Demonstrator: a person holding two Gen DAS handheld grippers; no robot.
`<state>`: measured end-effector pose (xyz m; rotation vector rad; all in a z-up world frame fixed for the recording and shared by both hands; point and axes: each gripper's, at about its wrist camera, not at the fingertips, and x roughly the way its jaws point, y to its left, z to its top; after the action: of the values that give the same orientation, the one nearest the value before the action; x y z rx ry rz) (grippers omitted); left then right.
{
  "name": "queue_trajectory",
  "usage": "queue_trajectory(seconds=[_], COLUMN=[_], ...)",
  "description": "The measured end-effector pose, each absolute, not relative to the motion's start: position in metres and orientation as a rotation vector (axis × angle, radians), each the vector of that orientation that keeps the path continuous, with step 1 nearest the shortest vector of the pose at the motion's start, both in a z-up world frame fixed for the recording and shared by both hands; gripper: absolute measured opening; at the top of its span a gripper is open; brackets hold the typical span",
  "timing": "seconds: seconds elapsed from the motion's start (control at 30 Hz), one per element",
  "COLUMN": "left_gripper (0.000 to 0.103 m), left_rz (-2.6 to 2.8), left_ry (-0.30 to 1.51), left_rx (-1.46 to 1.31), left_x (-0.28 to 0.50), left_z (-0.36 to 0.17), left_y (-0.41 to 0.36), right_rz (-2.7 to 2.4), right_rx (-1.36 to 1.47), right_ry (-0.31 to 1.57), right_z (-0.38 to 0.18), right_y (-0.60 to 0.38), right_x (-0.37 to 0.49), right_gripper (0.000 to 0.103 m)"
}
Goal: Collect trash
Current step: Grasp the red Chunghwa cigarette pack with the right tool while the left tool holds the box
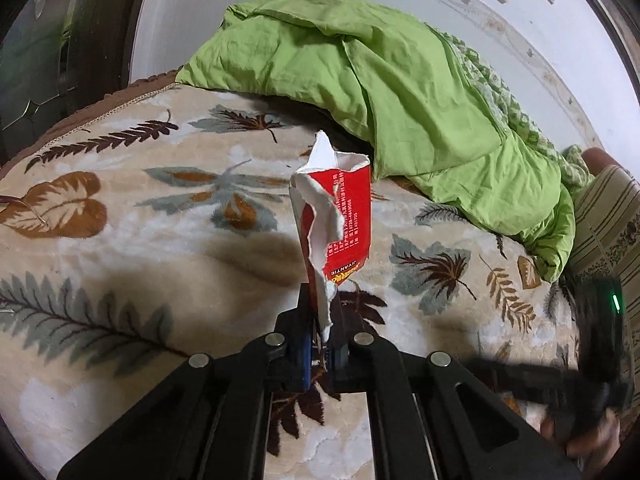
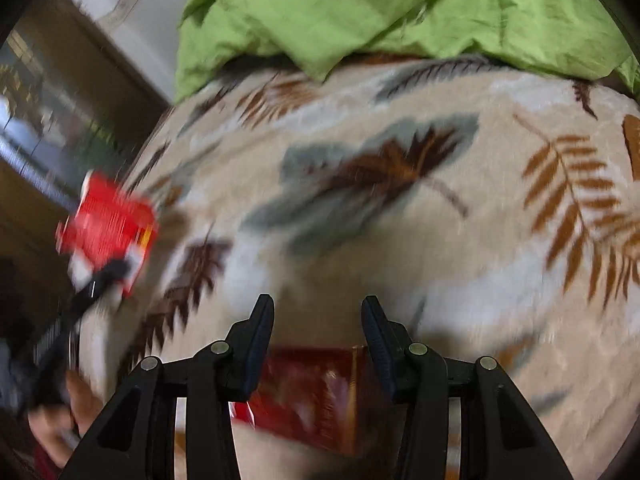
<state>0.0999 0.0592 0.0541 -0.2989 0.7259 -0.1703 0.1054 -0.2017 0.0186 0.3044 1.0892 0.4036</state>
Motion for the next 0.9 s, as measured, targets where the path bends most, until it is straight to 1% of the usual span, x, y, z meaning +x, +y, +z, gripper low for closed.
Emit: queue_trajectory(seconds=[0.13,0.23,0.27,0.3,0.33,0.5,0.63,0.77,0.9], left_gripper=[0.005,0.005,0.005,0.005,0.005,0.005,0.005,0.005,0.005], left_rz=[-0.168,-0.167,-0.169,-0.170,-0.170,-0.172,-0.175,-0.179,-0.182], left_ry=[0.722,0.721,0.722,0.722,0.722,0.724,0.730,0.728,0.722], left_rx=[-0.298,-0.294,-0.291,-0.287,-0.283,-0.276,-0.267,-0.264,-0.239], left_x=[0.098,0.098,0.097,0.096,0.096,0.095,0.094,0.094,0.091], left_z=[0.054,0.054,0.054,0.054,0.054,0.054,0.053,0.054,0.056], left_y=[0.061,0.061,0.060,0.060,0.059,0.058,0.056,0.055,0.050], right_rz=[0.496,0.501,0.498,0.502,0.504,0.562,0.685,0.744,0.722], right_rx=[0.311,0.219,0.174,0.129,0.090,-0.006,0.016,-0.082,-0.133], right_ry=[1.128,1.092,1.069,1.053,1.043,1.002,1.072,1.101,1.112], right_z=[0.017,0.026,0.031,0.034,0.035,0.036,0.029,0.029,0.030], right_y=[-0.194,-0.186,-0.183,-0.179,-0.175,-0.156,-0.150,-0.142,-0.139], right_x=[0.059,0.041,0.039,0.038,0.038,0.045,0.040,0.019,0.009], right_gripper=[0.050,0.050,0.056,0.065,0.068,0.068,0.068,0.068,0.071])
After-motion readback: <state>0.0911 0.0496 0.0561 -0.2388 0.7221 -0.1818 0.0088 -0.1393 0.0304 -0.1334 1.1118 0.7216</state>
